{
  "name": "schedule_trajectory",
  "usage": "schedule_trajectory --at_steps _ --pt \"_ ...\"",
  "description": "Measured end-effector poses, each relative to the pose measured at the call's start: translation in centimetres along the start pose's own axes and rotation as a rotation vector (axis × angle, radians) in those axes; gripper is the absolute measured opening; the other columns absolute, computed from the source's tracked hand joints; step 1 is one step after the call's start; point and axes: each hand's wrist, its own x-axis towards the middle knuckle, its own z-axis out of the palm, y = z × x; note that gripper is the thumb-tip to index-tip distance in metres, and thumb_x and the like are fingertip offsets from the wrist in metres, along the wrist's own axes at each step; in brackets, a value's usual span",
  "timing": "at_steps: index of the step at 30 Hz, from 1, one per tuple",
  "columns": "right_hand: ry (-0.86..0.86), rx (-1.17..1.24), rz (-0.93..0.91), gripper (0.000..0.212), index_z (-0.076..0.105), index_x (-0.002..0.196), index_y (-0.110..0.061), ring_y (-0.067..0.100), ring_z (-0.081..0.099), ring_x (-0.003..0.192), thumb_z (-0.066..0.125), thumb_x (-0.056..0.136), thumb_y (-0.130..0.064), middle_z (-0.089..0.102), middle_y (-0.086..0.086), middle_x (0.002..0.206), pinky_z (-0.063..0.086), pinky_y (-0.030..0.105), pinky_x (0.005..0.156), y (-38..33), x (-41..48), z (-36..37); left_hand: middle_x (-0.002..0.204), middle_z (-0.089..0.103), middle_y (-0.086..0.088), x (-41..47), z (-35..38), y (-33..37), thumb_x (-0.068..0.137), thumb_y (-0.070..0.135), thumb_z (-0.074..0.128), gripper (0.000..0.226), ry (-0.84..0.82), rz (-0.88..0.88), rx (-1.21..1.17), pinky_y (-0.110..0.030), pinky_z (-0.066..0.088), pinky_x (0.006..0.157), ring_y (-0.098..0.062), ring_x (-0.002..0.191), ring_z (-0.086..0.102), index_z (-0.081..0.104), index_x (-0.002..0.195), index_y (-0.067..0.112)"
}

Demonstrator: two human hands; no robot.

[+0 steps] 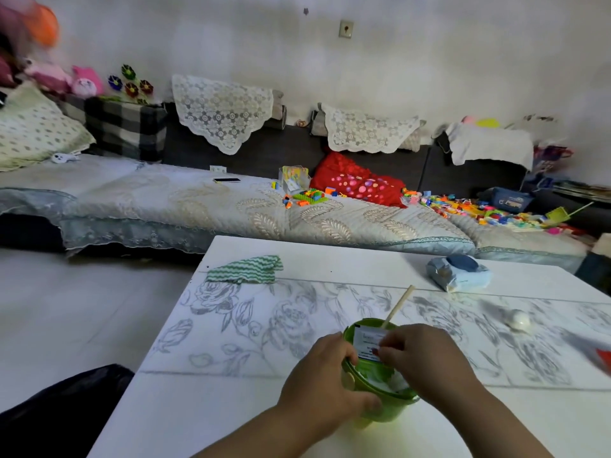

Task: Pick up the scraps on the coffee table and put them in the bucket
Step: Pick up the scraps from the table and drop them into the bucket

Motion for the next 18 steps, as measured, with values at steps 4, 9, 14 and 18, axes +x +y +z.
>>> schedule_trajectory --at_steps 4,9,14,18 --pt "0.013 -0.020 0.000 0.015 0.074 0.082 -0.028 0.010 0.064 0.077 0.060 0.082 -0.033 0.072 -0.007 0.082 0.051 0.027 0.065 0.5 -2.0 0.9 0.103 0.048 0.020 -1.3 0.1 0.1 0.052 0.052 0.073 0.048 0.042 -0.007 -0.007 -0.016 0.042 0.071 -0.001 0.093 0.052 0.045 0.087 0.035" --pt "0.139 0.138 -0.032 0.014 0.075 0.086 -0.028 0.006 0.057 0.071 0.062 0.085 -0.033 0.072 -0.009 0.082 0.037 0.013 0.056 1.2 -3.2 0.5 0.100 0.049 0.020 -1.8 0.1 -0.1 0.051 0.053 0.072 0.047 0.051 -0.023 -0.026 -0.018 0.044 0.072 0.000 0.092 0.053 0.046 0.085 0.034" --pt "0.202 0.275 -0.039 0.013 0.075 0.086 -0.025 -0.009 0.052 0.064 0.063 0.086 -0.030 0.059 -0.022 0.066 0.031 0.004 0.054 1.9 -3.0 0.0 0.103 0.050 0.020 -1.3 0.1 -0.5 0.057 0.052 0.073 0.044 0.064 -0.058 -0.032 -0.020 0.046 0.073 -0.002 0.094 0.054 0.047 0.087 0.033" --pt "0.202 0.322 -0.021 0.012 0.075 0.086 -0.024 -0.011 0.051 0.067 0.064 0.084 -0.030 0.061 -0.021 0.069 0.032 0.005 0.056 2.3 -2.5 0.2 0.103 0.047 0.021 -0.9 -0.1 -1.0 0.062 0.050 0.074 0.041 0.061 -0.082 -0.034 -0.020 0.045 0.075 -0.002 0.096 0.053 0.046 0.088 0.035"
